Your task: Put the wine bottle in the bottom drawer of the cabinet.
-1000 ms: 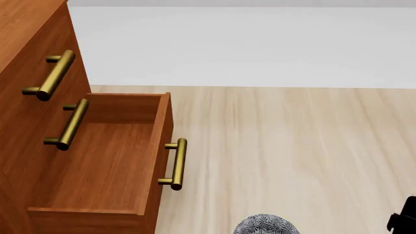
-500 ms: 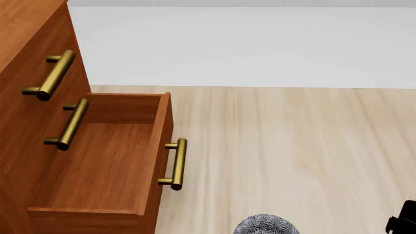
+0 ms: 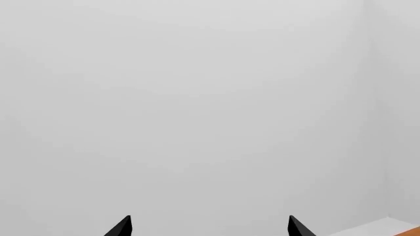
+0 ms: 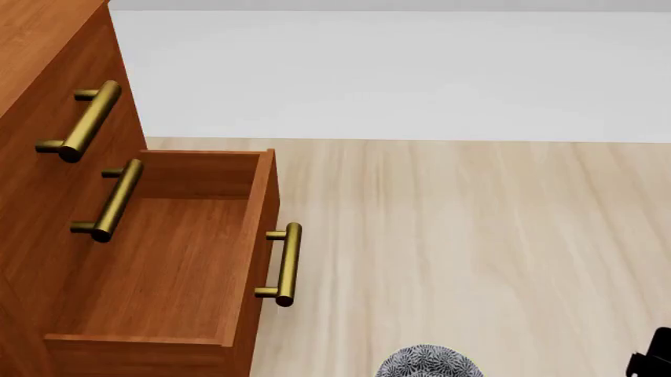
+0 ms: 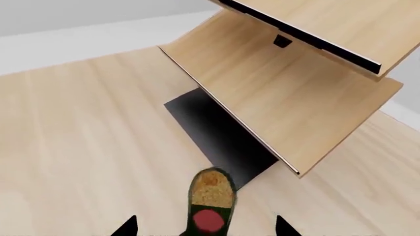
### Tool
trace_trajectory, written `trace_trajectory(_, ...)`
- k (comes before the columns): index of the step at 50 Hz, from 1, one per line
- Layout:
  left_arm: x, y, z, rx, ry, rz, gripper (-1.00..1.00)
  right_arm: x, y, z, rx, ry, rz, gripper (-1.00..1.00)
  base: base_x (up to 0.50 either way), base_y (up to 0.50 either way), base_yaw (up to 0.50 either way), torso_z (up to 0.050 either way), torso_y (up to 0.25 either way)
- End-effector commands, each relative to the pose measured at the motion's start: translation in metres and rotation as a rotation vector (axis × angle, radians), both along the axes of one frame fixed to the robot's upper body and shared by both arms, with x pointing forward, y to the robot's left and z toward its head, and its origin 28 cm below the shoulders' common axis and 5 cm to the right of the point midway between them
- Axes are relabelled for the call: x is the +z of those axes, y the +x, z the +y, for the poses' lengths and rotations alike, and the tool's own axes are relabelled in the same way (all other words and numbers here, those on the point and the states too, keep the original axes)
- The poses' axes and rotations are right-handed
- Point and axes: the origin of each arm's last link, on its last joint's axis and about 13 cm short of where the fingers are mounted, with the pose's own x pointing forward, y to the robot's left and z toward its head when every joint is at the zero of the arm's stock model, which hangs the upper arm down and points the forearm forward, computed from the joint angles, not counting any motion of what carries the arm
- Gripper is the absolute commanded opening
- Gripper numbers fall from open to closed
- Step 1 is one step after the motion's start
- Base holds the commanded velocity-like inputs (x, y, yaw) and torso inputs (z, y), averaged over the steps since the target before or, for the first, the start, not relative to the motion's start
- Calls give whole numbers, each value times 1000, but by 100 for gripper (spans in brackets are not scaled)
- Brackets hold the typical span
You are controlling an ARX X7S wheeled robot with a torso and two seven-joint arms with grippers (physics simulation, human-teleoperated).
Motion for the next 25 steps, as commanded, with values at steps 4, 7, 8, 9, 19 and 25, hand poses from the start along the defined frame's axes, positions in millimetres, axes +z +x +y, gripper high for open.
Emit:
trace_trajectory(4, 0, 0, 0, 0, 2, -1, 100, -3, 1, -3, -13, 1, 9, 100, 0, 0, 0, 0, 0)
trace_trajectory(7, -1, 0, 0, 1, 6, 1, 100, -1, 1, -3, -11, -1, 0, -100, 0, 0, 0, 0, 0)
trace_trajectory(8, -1, 1, 0, 3, 13, 3, 100, -1, 1, -3, -11, -3, -1, -100, 0, 0, 0, 0, 0)
trace_trajectory(9, -1, 1, -1, 4, 20, 6, 100, 0, 1, -3, -11, -4, -4, -100, 0, 0, 0, 0, 0)
trace_trajectory(19, 0, 0, -1, 1, 14, 5, 100, 12, -2, 0, 5, -21, -36, -100, 0, 0, 0, 0, 0)
trace_trajectory(25, 0, 1, 0, 0, 16, 7, 100, 31, -5, 5, 27, -45, -81, -100, 0, 0, 0, 0, 0)
